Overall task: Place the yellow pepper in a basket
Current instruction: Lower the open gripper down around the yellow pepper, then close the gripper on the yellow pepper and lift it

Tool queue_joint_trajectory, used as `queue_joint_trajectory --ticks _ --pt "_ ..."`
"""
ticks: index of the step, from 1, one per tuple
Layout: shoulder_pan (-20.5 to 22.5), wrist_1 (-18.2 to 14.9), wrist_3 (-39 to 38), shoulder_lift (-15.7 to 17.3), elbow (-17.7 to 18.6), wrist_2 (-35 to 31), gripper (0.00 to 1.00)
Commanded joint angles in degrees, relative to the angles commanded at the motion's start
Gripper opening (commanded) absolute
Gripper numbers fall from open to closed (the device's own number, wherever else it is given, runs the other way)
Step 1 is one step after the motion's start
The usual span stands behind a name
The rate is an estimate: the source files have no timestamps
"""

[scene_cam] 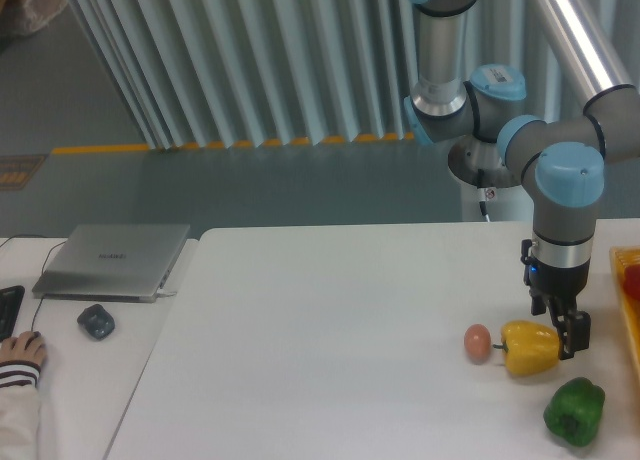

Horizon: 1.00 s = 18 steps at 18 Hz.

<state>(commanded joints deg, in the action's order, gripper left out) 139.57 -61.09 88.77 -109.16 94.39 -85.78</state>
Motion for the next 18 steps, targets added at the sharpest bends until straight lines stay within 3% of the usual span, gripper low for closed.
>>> queue_joint_trajectory --ticks 14,18 --pt "-2.8 0.6 0.1 -2.0 1.1 -2.2 1.0" --pt "-1.2 -3.1 -0.1 -1.4 -0.6 -0.5 1.0"
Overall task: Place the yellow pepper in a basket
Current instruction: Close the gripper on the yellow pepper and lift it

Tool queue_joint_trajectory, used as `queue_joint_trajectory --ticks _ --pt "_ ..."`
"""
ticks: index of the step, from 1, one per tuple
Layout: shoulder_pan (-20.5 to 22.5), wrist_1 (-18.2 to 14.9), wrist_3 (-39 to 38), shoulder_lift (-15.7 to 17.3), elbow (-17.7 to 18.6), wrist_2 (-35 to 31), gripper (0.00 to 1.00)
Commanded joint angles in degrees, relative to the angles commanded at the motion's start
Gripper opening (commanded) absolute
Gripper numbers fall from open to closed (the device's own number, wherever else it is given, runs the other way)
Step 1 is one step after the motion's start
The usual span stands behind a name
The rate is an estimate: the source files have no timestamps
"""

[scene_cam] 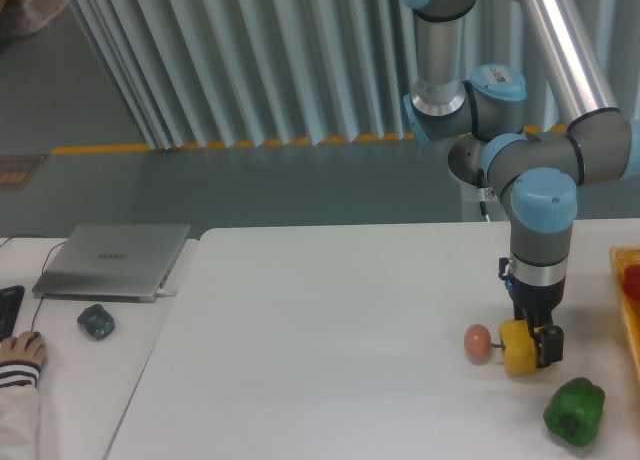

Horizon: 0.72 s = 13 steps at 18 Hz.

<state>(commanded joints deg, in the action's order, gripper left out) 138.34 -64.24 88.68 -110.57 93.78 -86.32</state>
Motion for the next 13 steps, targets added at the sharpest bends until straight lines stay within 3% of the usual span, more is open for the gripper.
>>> queue_joint_trajectory --ticks 13 --pt "-0.2 0.2 -1.4 -0.2 -0.4 1.2 1.0"
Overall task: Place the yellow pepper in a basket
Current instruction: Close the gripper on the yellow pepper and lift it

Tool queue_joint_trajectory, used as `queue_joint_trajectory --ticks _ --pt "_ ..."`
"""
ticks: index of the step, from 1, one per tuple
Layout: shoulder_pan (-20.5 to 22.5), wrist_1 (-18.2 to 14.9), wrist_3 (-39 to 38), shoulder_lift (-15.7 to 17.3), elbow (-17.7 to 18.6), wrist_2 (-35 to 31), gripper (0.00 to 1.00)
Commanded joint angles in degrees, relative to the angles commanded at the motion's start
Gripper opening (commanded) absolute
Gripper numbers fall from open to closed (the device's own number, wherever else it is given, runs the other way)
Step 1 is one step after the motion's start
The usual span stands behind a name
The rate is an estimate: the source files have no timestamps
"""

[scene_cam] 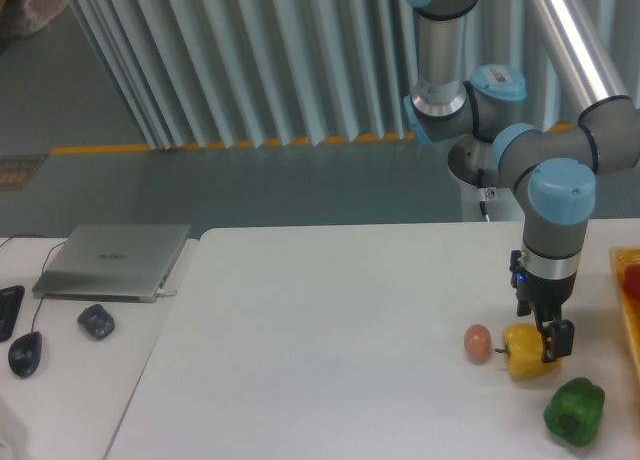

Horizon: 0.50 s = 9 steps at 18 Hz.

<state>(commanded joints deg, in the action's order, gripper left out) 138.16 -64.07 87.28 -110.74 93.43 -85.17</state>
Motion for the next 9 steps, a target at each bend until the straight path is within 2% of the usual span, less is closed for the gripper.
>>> queue_joint_trajectory --ticks 9 --pt "-0.4 0.3 -0.1 -1.2 0.4 -0.4 1.0"
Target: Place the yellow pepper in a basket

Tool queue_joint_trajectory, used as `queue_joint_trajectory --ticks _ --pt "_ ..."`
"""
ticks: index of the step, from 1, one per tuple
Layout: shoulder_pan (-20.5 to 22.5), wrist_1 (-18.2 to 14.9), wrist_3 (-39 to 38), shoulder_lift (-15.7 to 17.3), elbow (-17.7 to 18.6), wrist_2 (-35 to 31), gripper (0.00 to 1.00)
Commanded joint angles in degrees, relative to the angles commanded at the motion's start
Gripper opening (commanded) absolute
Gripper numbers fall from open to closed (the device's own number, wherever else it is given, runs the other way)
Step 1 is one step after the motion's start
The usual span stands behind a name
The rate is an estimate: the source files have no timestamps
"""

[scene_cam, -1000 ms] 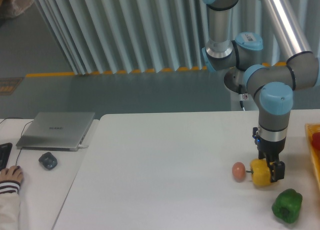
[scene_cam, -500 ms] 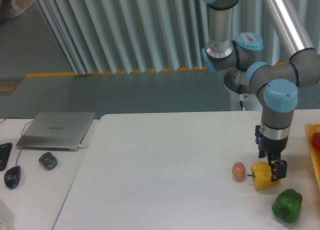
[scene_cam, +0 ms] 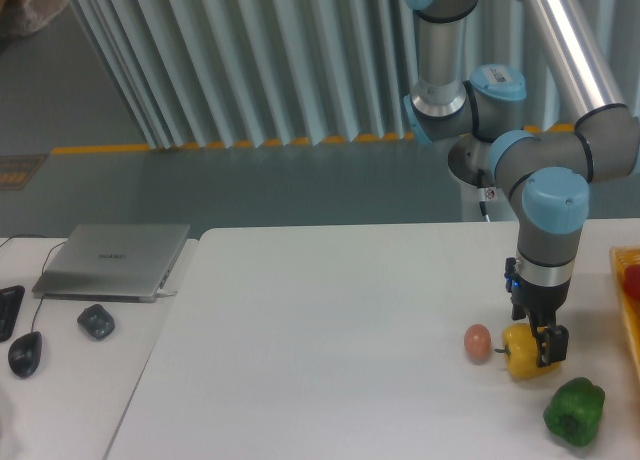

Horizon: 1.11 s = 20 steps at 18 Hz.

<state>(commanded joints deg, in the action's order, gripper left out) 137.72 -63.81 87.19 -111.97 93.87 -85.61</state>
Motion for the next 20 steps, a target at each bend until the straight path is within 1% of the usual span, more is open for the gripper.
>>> queue_joint_trajectory --ticks 5,6,7,8,9,10,13,16,18,19,20 --pt "0.0 0.1 0.0 -0.6 -0.1 -0.3 1.0" --pt "-0.1 0.1 0.0 -0.7 -0.1 -0.4 0.86" --pt "0.0 0.0 0.0 -0.6 -0.3 -0.4 0.67" --pt "0.0 -0.2 -0.2 -0.6 -0.5 -0.5 0.35" --pt "0.0 -0.2 0.0 -0.3 -0.6 -0.4 0.21" --pt "0.1 -0.3 0.1 -0.1 -0.9 -0.4 0.23" --pt "0.2 -1.1 -0.1 0.3 -2.5 -0.4 0.24" --pt "0.4 -3.2 0.0 0.8 -3.6 -0.4 0.24" --pt "1.4 -5.7 0.0 1.9 -5.5 -0.1 0.24" --pt "2.2 -6.6 0.1 2.0 -6.3 0.1 0.24" --pt "2.9 -6.9 0.2 2.8 -7.1 0.3 0.24"
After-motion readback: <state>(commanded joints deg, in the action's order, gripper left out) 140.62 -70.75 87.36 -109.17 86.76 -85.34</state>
